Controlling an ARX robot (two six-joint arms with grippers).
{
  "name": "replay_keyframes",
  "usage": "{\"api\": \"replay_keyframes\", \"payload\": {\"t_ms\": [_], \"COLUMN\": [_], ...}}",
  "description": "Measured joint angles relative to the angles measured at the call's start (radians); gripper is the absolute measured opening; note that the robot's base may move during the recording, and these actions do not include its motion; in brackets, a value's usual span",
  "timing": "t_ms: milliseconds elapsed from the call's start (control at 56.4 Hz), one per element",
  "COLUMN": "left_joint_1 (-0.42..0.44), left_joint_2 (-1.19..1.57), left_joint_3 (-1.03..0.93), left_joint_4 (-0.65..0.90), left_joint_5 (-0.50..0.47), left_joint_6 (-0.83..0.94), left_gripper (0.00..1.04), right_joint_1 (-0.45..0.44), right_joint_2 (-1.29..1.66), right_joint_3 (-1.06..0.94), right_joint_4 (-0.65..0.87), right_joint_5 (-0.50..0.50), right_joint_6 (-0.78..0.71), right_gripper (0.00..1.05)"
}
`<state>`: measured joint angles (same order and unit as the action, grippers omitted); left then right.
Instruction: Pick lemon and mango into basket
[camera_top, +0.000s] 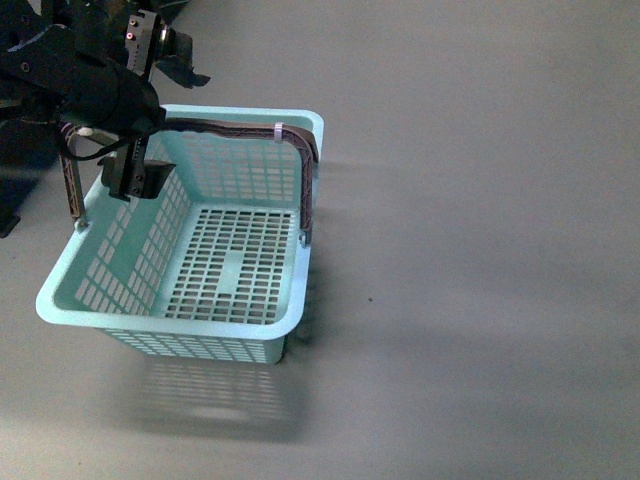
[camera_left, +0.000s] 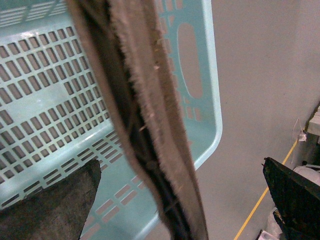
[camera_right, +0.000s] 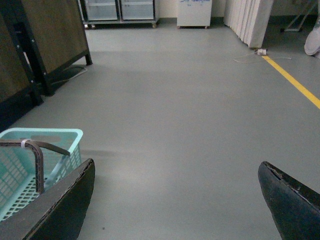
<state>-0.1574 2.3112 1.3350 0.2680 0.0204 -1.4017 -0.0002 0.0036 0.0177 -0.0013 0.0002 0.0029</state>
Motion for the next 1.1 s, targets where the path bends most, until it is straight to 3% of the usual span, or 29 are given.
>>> {"api": "replay_keyframes", "payload": {"t_ms": [160, 745, 887, 1100], "left_joint_1": [0.000, -0.002, -0.003, 0.029], "left_joint_2": [0.035, 0.096, -0.015, -0.443], "left_joint_3": [0.062, 0.189, 0.061, -0.258], "left_joint_4": [-0.023, -0.164, -0.099, 0.009], "left_joint_5": [-0.002, 0.034, 0.036, 0.064], "left_joint_6": [0.000, -0.066, -0.042, -0.139], "left_gripper": [0.95, 0.07, 0.07, 0.06], "right_joint_1": [0.000, 0.000, 0.000, 0.000], "right_joint_2": [0.000, 0.000, 0.000, 0.000], "right_joint_3": [0.000, 0.000, 0.000, 0.000], "right_joint_4": [0.000, 0.000, 0.000, 0.000], "right_joint_5": [0.000, 0.000, 0.000, 0.000], "right_joint_6": [0.000, 0.000, 0.000, 0.000], "right_gripper": [0.96, 0.96, 0.96, 0.96]}}
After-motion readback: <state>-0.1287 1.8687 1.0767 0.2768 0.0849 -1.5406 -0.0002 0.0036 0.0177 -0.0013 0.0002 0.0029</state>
